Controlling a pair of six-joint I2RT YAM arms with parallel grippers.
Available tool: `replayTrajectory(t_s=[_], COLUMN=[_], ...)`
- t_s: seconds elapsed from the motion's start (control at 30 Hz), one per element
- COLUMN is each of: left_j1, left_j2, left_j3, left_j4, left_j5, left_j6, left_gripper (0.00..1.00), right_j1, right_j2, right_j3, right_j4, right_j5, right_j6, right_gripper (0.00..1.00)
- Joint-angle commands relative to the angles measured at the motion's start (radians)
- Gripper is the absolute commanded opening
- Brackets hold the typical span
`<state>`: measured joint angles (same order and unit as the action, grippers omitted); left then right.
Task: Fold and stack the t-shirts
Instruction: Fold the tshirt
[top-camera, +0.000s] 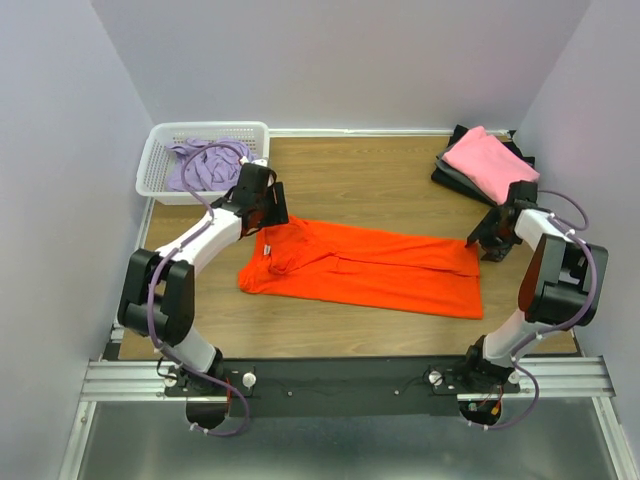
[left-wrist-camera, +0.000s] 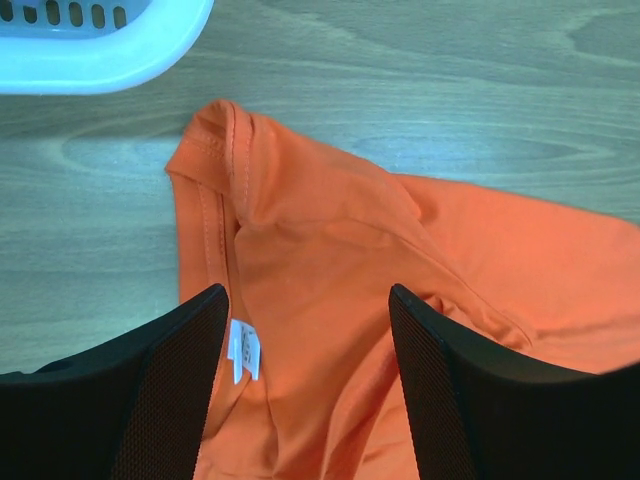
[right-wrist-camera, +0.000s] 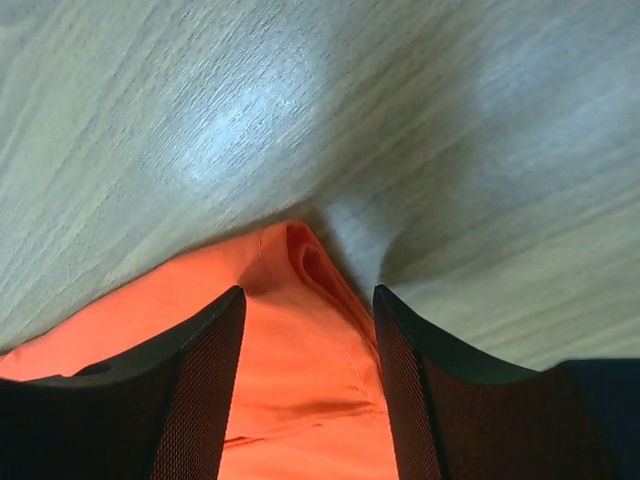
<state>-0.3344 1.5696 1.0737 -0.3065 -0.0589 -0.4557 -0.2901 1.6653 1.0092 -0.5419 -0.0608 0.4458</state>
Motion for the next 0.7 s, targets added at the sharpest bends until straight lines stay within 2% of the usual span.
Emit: replayTrajectory(t_s=[0.0,0.2,0.47,0.67], left_j1=[-0.003,-0.003,-0.002,0.009], left_j2=[0.056,0.125,0.213,0.253], left_j3=[0.043,0.054,0.104,0.144], left_j4=[0.021,0.055,0.053,0.058], left_j5=[-0.059,-0.074,-0.154,-0.116], left_j6=[-0.001,-0.005,-0.026,-0.018], left_gripper=[0.72,0.70,0.62,0.62], right_j1=[-0.006,-0.006,-0.006,-0.007], right_j2=[0.042,0.082,0.106,0.116], right_j3=[0.022,0.026,0.055,0.054], right_j4=[0.046,0.068,0.071,0.069], right_j5=[-0.048,-0.062,-0.076,-0.076], right_j6=[0.008,0.005,0.004,0.010], right_gripper=[0.60,0.55,0.50,0.49])
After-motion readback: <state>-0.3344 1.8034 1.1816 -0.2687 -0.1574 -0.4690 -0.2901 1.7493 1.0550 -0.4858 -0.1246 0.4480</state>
